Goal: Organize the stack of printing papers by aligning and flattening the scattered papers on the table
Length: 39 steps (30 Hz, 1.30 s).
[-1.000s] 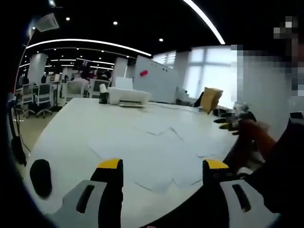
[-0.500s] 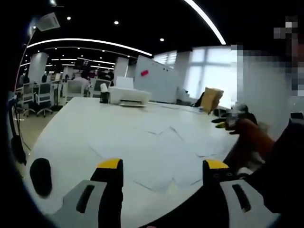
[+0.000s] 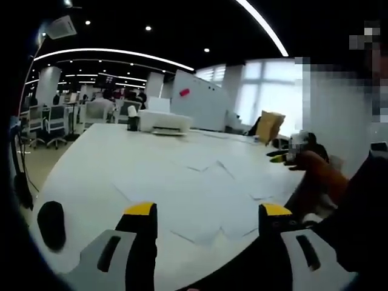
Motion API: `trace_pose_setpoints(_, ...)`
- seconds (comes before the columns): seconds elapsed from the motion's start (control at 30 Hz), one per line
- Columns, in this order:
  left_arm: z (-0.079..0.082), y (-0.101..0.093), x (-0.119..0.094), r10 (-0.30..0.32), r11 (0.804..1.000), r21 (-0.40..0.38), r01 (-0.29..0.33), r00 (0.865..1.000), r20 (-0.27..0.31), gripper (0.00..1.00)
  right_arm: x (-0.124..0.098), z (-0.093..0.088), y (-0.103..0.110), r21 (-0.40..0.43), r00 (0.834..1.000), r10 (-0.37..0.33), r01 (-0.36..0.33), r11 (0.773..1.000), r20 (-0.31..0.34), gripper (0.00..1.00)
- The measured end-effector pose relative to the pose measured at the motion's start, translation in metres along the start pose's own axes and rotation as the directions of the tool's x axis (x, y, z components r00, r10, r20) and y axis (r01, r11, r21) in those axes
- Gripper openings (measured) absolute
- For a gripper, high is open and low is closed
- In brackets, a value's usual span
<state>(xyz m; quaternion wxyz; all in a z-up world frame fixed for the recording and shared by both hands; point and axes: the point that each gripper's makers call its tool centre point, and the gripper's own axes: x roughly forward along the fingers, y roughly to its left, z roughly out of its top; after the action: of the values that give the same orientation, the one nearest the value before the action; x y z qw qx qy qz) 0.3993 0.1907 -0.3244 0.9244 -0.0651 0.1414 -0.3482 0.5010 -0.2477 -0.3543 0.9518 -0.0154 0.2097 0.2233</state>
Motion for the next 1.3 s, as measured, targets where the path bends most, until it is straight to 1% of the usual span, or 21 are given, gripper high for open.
trace_pose_setpoints(0.4, 0.002, 0.000, -0.001, 0.004, 1.000, 0.002, -0.004, 1.000, 0.003, 0.71, 0.011, 0.001, -0.010, 0.010, 1.000, -0.008, 0.008, 1.000, -0.009, 0.83)
trace_pose_setpoints(1.2, 0.002, 0.000, 0.002, 0.002, 1.000, 0.004, -0.002, 1.000, -0.007, 0.71, 0.032, -0.003, -0.026, 0.024, 0.999, -0.019, 0.020, 1.000, -0.036, 0.83)
trace_pose_setpoints(1.3, 0.002, 0.000, 0.002, 0.004, 1.000, 0.003, -0.004, 1.000, -0.007, 0.70, 0.035, -0.004, -0.031, 0.037, 0.999, -0.020, 0.021, 0.999, -0.032, 0.82)
